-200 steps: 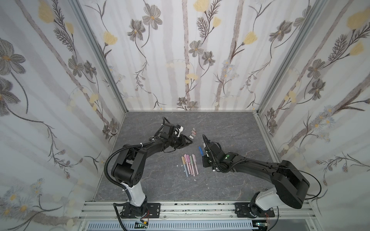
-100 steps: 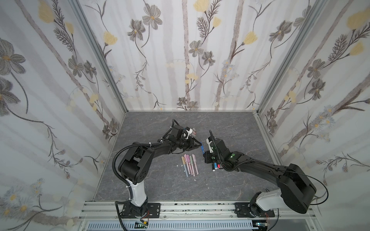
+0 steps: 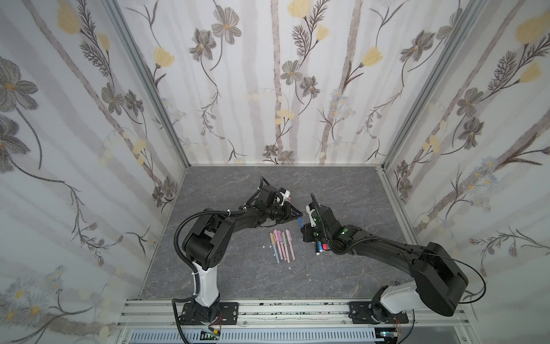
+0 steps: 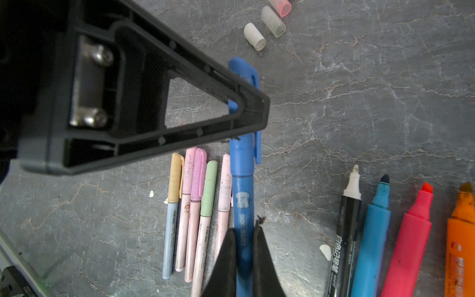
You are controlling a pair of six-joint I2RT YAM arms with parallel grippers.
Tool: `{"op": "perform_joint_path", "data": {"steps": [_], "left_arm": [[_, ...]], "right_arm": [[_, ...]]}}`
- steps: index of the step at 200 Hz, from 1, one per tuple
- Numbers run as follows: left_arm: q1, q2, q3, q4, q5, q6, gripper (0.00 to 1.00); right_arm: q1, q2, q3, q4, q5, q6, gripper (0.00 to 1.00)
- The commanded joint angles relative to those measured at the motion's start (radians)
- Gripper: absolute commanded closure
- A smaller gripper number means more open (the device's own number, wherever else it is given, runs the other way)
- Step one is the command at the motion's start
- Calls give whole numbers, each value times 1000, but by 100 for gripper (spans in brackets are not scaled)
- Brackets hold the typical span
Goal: Remove pen caps from pens
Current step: Open the pen cap on the pen.
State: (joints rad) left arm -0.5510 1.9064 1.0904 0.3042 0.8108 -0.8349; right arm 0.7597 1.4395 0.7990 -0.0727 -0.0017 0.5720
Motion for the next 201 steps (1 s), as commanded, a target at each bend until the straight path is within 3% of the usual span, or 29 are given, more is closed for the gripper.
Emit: {"op": "perform_joint_path", "data": {"steps": [1, 38, 49, 73, 103, 159, 201], "left_arm": [[-3, 5, 12, 42, 8, -7, 87], [-3, 6, 20, 42, 14, -9, 100], [-4, 6, 21, 46, 17, -12, 100], [-4, 0, 17, 71, 30, -34, 100], [-6, -8, 24, 72, 36, -40, 100], [4, 4, 36, 44, 23, -13, 100], [56, 70, 118, -12, -19, 34, 100]], "right_arm": [[-3, 4, 8, 28, -8, 6, 96], [-8, 3, 3, 37, -6, 6, 96], [-10, 5, 0, 43, -10, 8, 95], [-14, 3, -7, 75, -17, 9, 80], [-24, 24, 6, 88, -16, 11, 79], [-26, 30, 9, 85, -15, 7, 100], [-13, -34, -53, 41, -12, 2, 100]]}}
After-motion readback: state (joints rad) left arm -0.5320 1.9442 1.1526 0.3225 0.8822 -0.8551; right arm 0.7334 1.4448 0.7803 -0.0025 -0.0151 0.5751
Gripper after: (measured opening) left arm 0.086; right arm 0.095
